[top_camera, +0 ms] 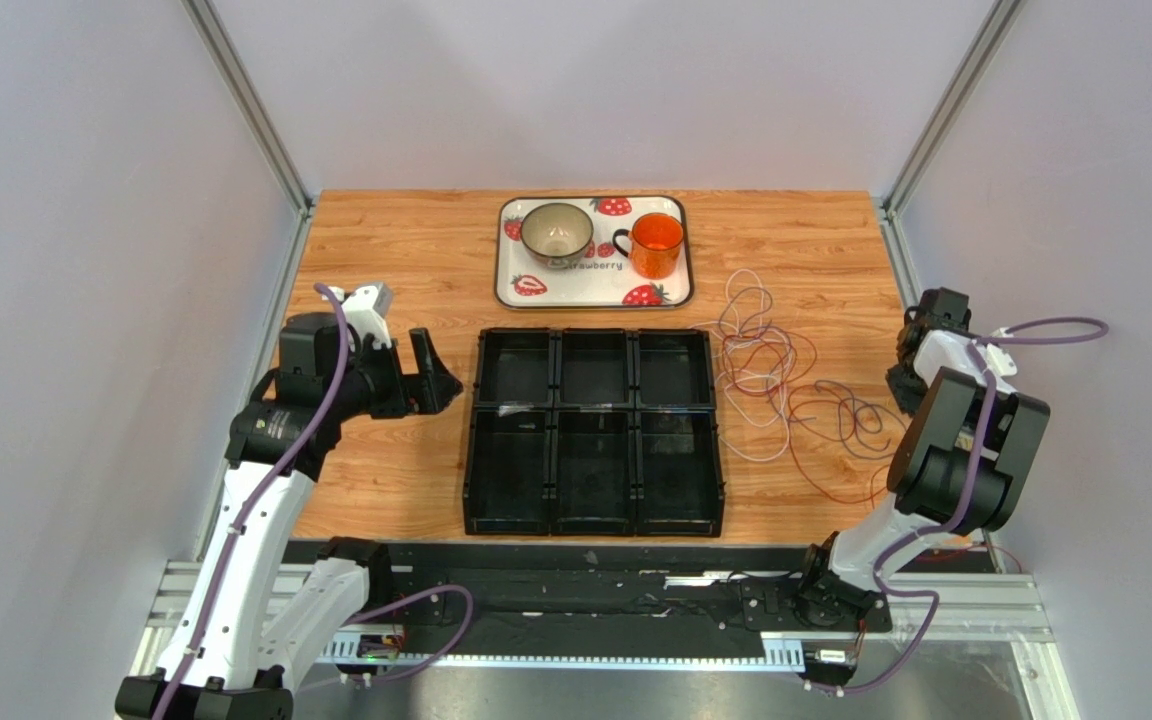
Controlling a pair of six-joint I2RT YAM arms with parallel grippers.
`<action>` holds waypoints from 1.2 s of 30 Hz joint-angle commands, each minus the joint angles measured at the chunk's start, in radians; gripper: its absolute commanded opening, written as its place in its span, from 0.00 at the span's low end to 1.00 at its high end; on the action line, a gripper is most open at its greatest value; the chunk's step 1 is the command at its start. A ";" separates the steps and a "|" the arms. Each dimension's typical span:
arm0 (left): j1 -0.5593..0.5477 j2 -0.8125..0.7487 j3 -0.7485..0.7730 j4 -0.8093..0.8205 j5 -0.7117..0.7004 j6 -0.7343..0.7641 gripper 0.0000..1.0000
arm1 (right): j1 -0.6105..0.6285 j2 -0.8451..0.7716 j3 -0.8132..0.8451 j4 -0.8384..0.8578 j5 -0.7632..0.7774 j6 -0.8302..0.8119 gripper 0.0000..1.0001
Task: Untangle the cables
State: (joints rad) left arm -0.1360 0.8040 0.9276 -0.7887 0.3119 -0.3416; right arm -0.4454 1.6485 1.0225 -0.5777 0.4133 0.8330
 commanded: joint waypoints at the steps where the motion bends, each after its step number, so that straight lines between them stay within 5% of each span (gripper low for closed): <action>1: -0.005 -0.005 -0.006 0.022 0.004 0.010 0.99 | 0.005 0.005 0.039 0.032 0.032 -0.005 0.00; 5: -0.005 -0.002 -0.006 0.020 0.004 0.010 0.99 | 0.040 -0.050 0.040 0.052 -0.008 -0.037 0.00; 13: -0.005 0.003 -0.006 0.020 0.000 0.007 0.99 | 0.333 -0.294 0.198 -0.004 -0.080 -0.182 0.00; 23: -0.005 -0.025 -0.004 0.025 0.012 0.006 0.99 | 0.517 -0.427 0.429 0.058 -0.739 -0.196 0.00; 36: -0.080 -0.149 -0.101 0.241 0.124 -0.157 0.95 | 0.818 -0.405 0.521 0.026 -0.938 -0.242 0.00</action>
State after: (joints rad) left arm -0.1661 0.6743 0.8570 -0.6823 0.3935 -0.4122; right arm 0.2909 1.2427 1.4605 -0.5282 -0.4435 0.6369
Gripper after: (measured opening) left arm 0.954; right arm 0.009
